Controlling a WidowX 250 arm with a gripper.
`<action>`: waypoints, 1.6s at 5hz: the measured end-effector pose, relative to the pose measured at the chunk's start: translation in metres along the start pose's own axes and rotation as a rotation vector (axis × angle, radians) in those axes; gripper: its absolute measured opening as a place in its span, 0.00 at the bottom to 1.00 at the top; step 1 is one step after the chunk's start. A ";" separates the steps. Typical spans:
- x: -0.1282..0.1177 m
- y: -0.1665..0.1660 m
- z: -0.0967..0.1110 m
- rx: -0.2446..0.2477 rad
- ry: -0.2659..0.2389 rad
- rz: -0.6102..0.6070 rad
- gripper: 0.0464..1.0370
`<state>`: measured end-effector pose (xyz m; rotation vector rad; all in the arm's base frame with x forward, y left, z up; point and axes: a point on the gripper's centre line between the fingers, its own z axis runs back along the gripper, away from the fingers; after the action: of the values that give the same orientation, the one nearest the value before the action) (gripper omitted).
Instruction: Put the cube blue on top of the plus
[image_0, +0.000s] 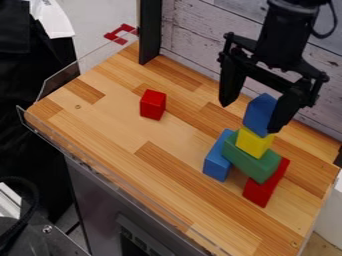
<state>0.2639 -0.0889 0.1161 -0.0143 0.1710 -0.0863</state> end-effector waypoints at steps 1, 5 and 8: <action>0.002 -0.001 -0.005 -0.017 0.014 0.006 0.96; 0.007 -0.008 -0.008 -0.071 -0.002 0.069 0.47; -0.058 0.078 0.022 -0.062 -0.165 0.346 0.47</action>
<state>0.2173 -0.0062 0.1456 -0.0531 0.0092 0.2648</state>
